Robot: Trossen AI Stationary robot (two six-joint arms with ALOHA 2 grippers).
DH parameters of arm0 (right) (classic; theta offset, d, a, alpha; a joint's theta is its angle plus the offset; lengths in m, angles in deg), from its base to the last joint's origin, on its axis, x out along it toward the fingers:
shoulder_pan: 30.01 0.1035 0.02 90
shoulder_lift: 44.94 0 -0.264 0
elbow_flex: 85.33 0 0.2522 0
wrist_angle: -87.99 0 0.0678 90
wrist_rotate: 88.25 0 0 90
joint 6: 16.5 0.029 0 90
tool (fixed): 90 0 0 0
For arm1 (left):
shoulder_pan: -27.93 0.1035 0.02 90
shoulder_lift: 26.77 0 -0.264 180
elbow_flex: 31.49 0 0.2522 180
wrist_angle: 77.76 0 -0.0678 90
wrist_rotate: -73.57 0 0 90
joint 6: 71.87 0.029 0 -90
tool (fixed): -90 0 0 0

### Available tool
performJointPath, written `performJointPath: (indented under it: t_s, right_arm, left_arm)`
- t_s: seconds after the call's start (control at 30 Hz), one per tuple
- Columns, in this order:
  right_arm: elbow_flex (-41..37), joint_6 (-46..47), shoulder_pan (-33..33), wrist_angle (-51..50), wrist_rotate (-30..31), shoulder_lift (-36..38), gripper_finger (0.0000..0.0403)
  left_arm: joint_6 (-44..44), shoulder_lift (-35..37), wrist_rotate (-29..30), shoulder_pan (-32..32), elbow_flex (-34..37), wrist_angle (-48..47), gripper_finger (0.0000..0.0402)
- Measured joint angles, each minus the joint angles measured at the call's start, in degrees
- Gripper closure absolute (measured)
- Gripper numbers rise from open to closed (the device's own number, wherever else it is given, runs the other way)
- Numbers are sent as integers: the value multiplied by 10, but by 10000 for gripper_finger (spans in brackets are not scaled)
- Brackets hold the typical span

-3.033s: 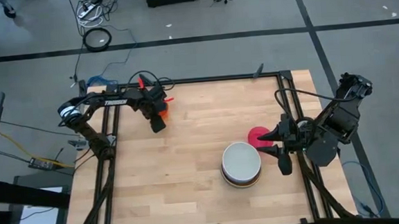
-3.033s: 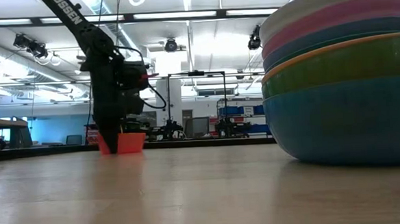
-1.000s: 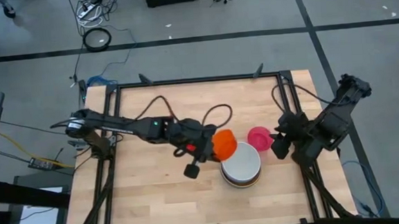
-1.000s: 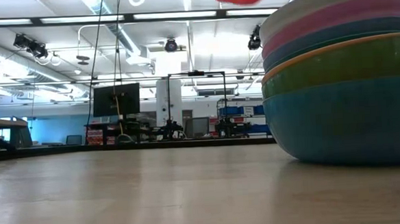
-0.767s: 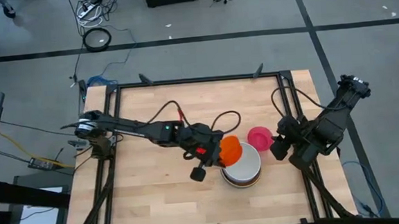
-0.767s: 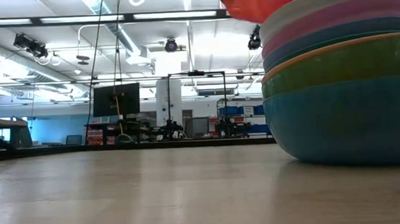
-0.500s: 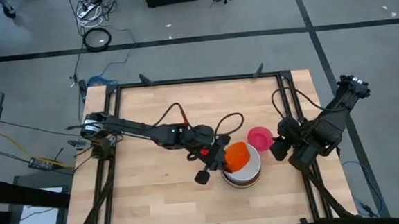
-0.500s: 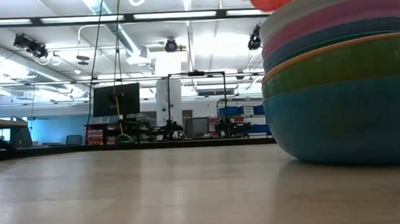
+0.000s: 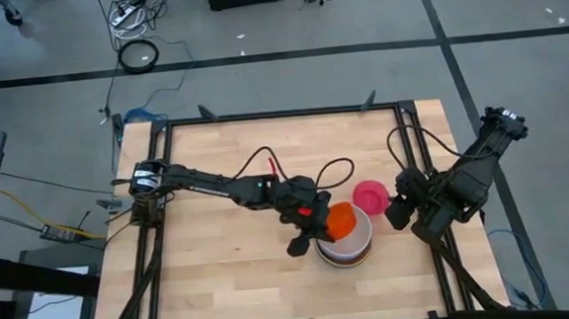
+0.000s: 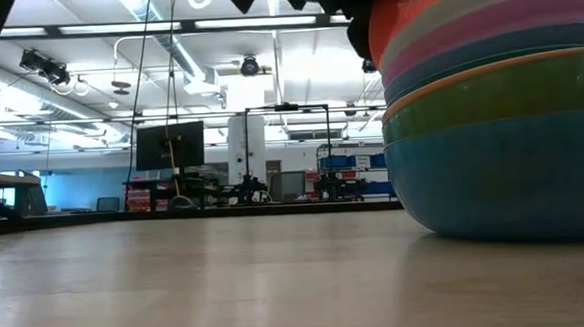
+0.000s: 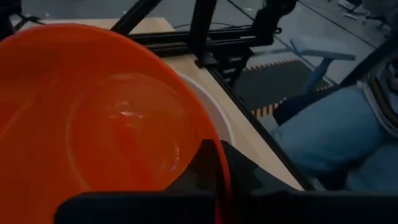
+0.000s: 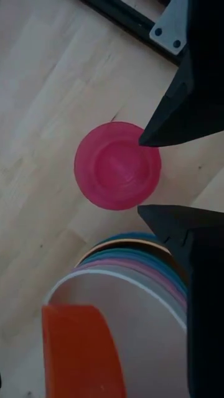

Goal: Nest bowls inside each other
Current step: Stack the orange bowl on top of the white bowl, then stack the red bowl on top of the orange bowl

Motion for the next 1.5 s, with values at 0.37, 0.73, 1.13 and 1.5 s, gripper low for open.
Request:
performJointPath:
  t_s: [0.37, 0.73, 1.13, 1.5]
  right_arm:
    - [0, -9, 0, 6, -5, 0, 253]
    - [-2, -19, 0, -8, -28, 0, 254]
    - [-174, 82, -3, 23, -135, 0, 252]
    - [-263, 82, -43, 143, -74, 0, 252]
  left_arm:
    - [-37, -4, 9, 3, 0, 32, 312]
    - [-52, 13, 4, -9, 0, 31, 298]
    - [-42, 140, 230, -6, 0, -290, 298]
    - [-112, 275, 404, -14, 0, -494, 298]
